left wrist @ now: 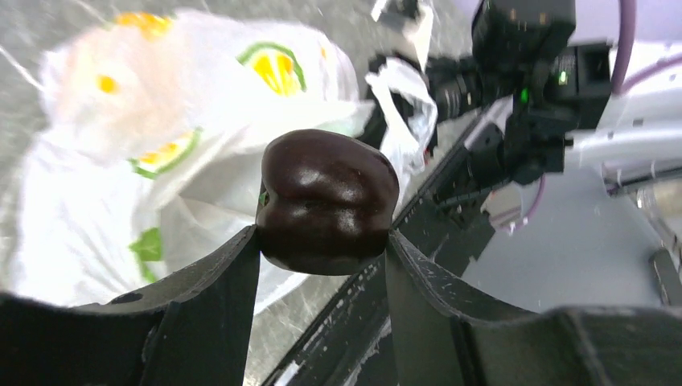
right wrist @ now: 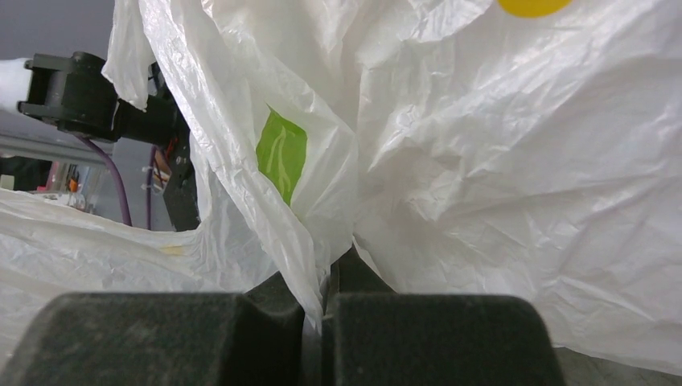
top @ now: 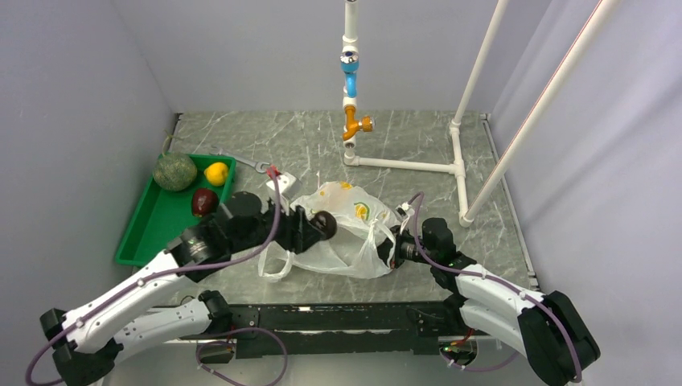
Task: Take the fake fruits out of the plastic bag
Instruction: Take out the fake fruit from the plastic bag, then place the fake fruit in the bin.
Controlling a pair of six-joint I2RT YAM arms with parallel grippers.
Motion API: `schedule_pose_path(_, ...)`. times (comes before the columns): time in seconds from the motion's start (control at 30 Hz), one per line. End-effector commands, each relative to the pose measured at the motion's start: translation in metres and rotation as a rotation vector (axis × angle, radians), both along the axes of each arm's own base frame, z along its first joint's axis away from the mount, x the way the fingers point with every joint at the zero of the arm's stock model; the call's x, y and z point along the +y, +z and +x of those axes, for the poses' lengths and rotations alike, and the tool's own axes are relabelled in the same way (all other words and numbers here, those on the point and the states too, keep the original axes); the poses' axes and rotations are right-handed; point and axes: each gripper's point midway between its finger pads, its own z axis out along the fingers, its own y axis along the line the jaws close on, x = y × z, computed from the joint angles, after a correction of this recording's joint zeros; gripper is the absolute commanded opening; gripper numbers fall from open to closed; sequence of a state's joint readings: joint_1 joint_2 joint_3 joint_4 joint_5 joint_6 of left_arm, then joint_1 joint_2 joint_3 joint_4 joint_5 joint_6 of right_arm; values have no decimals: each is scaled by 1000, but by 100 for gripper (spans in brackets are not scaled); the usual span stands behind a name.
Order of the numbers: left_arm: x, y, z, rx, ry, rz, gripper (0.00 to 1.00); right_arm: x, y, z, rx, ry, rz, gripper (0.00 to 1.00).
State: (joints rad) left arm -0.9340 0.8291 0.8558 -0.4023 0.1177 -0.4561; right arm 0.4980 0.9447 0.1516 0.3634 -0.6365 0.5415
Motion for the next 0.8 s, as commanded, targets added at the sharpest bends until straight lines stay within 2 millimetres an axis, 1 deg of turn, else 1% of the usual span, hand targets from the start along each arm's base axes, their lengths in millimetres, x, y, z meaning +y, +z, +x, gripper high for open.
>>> schedule_pose_path(0.0, 31, 23, 22, -31, 116, 47, 43, 4, 15, 8, -68, 7, 32, 0)
schedule_pose_path(0.13, 63, 17, 57, 15, 261, 149, 37, 5, 20, 6, -68, 20, 39, 0)
schedule_pose_path(0.2, 81, 28, 77, -3, 319, 171, 37, 4, 18, 6, -73, 14, 39, 0)
schedule_pose_path(0.23, 93, 38, 90, -20, 362, 166, 37, 4, 17, 6, -72, 14, 34, 0)
schedule_pose_path(0.27, 107, 50, 104, -33, 413, 159, 37, 4, 16, 6, -61, 16, 25, 0)
schedule_pose_path(0.3, 122, 55, 117, -31, 469, 160, 38, 4, 17, 6, -59, 20, 25, 0)
schedule_pose_path(0.33, 140, 66, 130, -41, 538, 146, 39, 5, 19, 5, -62, 25, 30, 0)
schedule_pose_path(0.4, 175, 78, 155, -55, 670, 119, 38, 5, 22, 6, -74, 17, 42, 0)
schedule_pose_path(0.43, 194, 80, 165, -67, 738, 121, 38, 5, 23, 7, -78, 14, 41, 0)
schedule_pose_path(0.5, 235, 75, 181, -65, 890, 129, 37, 5, 27, 10, -83, 11, 36, 0)
schedule_pose_path(0.53, 263, 69, 190, -63, 981, 132, 36, 6, 30, 11, -87, 11, 35, 0)
schedule_pose_path(0.6, 306, 51, 196, -36, 1120, 150, 36, 6, 35, 13, -103, 9, 46, 0)
schedule_pose_path(0.67, 341, 28, 195, 7, 1214, 151, 38, 6, 34, 14, -105, 5, 40, 0)
schedule_pose_path(0.7, 355, 13, 193, 44, 1245, 147, 38, 6, 33, 15, -102, 9, 27, 0)
schedule_pose_path(0.77, 376, -12, 191, 121, 1278, 129, 38, 7, 31, 15, -86, 23, 10, 0)
